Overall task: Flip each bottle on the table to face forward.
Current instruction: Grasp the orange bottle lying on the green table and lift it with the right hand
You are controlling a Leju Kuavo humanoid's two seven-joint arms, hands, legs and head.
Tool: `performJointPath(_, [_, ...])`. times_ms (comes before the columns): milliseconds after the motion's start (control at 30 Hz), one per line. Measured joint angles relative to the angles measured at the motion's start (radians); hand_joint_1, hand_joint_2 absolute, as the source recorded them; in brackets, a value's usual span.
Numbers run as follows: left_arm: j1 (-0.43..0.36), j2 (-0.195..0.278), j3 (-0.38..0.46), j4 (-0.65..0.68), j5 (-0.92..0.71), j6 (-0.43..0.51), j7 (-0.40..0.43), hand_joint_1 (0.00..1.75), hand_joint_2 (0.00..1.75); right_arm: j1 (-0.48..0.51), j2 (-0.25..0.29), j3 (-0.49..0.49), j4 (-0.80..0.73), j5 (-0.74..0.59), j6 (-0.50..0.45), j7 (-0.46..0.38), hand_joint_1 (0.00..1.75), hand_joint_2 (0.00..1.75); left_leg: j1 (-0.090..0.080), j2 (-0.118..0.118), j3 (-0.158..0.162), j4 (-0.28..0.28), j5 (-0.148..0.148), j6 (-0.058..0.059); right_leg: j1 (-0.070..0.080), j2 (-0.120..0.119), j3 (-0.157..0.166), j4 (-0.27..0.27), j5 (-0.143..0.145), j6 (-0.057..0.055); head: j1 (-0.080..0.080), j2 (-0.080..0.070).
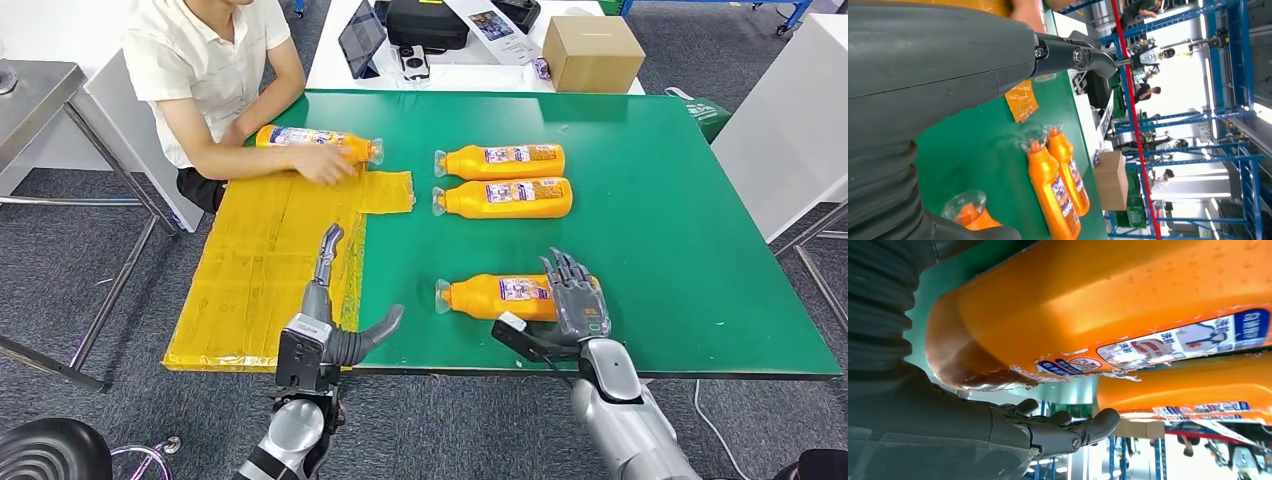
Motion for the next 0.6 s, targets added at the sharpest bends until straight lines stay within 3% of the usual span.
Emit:
performJointPath(367, [-0.003, 0.0, -0.002, 0.0, 0.005, -0.002, 0.002, 0.0, 1.75, -0.042, 0.001, 0.009, 0.059, -0.026, 0.038, -0.001, 0.0, 1.75, 0.0, 0.0, 0.0, 0.0, 0.0, 0.0, 0.0, 0.0, 0.0, 0.0, 0.0, 0.0, 0.0, 0.0])
performJointPath(500, [-0.006, 0.0, -0.002, 0.0, 0.014, -0.01, 0.011, 0.0, 1.75, -0.087, -0.001, 0.016, 0.111, -0.05, 0.159, 0.028, 1.68, 1.75, 0.0, 0.003, 0.005, 0.0, 0.0, 0.0, 0.0, 0.002, 0.002, 0.0, 0.001, -0.002, 0.0, 0.0])
performJointPath(600, [-0.011, 0.0, -0.002, 0.0, 0.017, -0.016, 0.02, 0.0, 1.75, -0.122, -0.01, 0.033, 0.149, -0.053, 0.263, 0.055, 1.75, 1.75, 0.0, 0.005, 0.01, 0.0, -0.001, 0.0, 0.0, 0.003, 0.001, -0.002, 0.001, -0.003, 0.0, 0.0])
